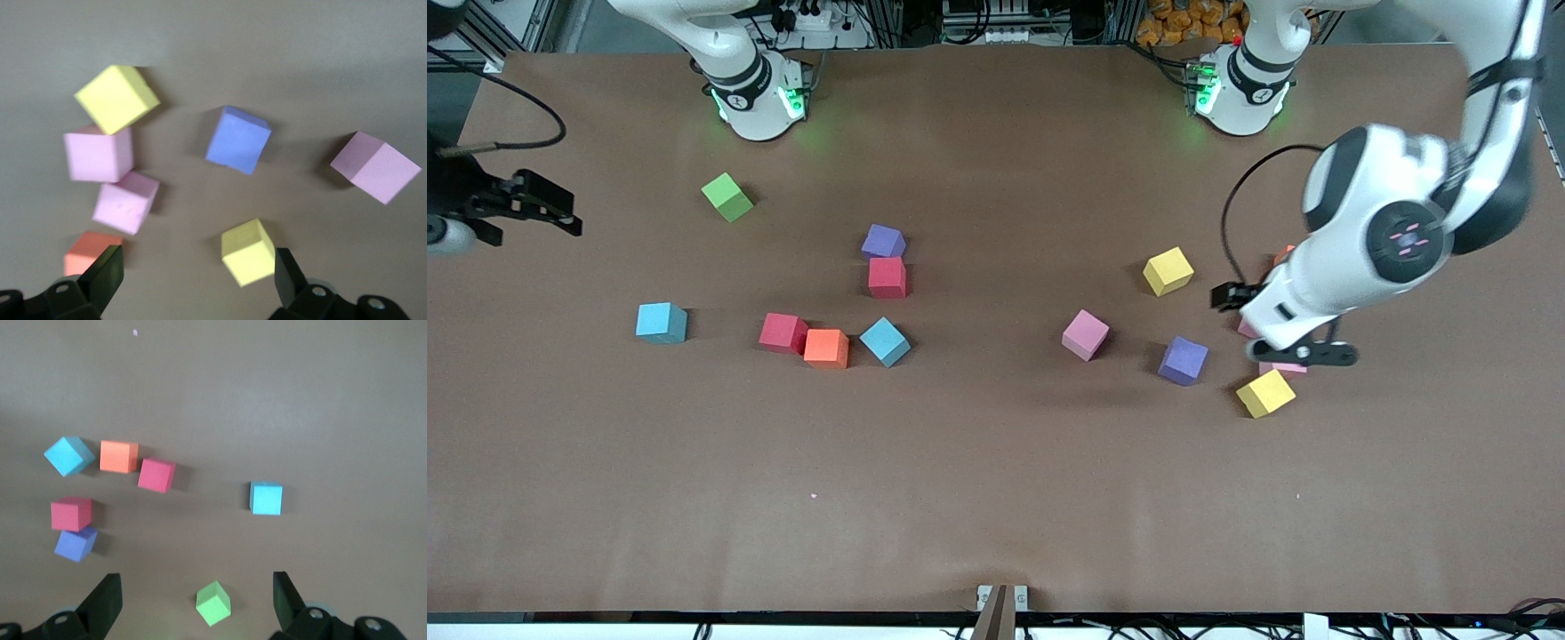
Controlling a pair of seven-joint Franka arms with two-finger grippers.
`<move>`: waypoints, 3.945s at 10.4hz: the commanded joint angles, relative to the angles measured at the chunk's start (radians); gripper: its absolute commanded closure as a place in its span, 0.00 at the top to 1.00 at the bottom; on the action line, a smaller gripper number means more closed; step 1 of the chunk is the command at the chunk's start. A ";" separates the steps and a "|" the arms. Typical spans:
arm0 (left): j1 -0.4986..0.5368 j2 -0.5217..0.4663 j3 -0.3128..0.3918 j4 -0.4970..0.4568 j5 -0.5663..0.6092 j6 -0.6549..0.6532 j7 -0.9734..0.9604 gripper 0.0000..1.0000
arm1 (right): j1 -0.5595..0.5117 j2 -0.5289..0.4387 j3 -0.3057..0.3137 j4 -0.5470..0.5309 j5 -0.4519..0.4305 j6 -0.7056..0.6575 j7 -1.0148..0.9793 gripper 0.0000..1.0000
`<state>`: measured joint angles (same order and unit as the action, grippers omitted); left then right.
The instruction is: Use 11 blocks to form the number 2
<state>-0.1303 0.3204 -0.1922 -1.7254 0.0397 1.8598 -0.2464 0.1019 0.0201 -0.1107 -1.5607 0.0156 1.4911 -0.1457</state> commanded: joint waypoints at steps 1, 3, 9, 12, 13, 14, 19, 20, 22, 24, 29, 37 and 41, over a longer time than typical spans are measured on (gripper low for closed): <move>-0.020 0.081 0.000 -0.019 0.016 0.116 -0.017 1.00 | 0.109 0.004 0.000 0.013 0.006 -0.029 0.021 1.00; -0.040 0.139 -0.001 -0.020 0.087 0.183 -0.007 1.00 | 0.232 0.015 0.000 0.011 0.007 -0.012 0.163 1.00; -0.041 0.241 -0.009 -0.008 0.140 0.289 0.096 1.00 | 0.534 0.035 0.000 -0.241 0.027 0.220 0.584 1.00; -0.045 0.259 -0.010 -0.009 0.140 0.309 0.099 1.00 | 0.596 0.078 0.000 -0.441 0.024 0.461 0.687 1.00; -0.045 0.262 -0.012 -0.014 0.140 0.308 0.108 1.00 | 0.611 0.145 0.002 -0.440 0.024 0.500 0.687 1.00; -0.042 0.266 -0.010 -0.016 0.140 0.308 0.117 1.00 | 0.654 0.208 0.000 -0.443 0.026 0.568 0.693 1.00; -0.045 0.307 -0.010 -0.013 0.140 0.308 0.122 1.00 | 0.644 0.333 0.000 -0.453 0.026 0.690 0.687 1.00; -0.045 0.308 -0.010 -0.013 0.140 0.308 0.122 1.00 | 0.636 0.342 0.000 -0.455 0.026 0.690 0.681 1.00; -0.048 0.309 -0.010 -0.014 0.140 0.303 0.104 0.81 | 0.601 0.343 0.000 -0.485 0.026 0.721 0.620 1.00; -0.051 0.309 -0.010 -0.014 0.140 0.292 0.055 0.31 | 0.601 0.346 0.000 -0.515 0.026 0.770 0.614 1.00; -0.035 0.192 -0.076 -0.013 0.093 0.103 -0.078 0.00 | 0.582 0.363 0.002 -0.521 0.092 0.781 0.564 1.00; -0.046 0.111 -0.485 -0.119 0.057 0.101 -0.775 0.00 | 0.584 0.389 0.003 -0.522 0.173 0.813 0.561 1.00; -0.035 0.025 -0.689 -0.486 0.057 0.529 -1.008 0.00 | 0.594 0.411 0.003 -0.524 0.207 0.819 0.563 0.94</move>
<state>-0.1851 0.4258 -0.8312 -2.0609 0.1097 2.2654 -1.2083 0.6967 0.4258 -0.1116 -2.0814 0.1970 2.2993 0.4362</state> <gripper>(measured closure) 0.454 0.044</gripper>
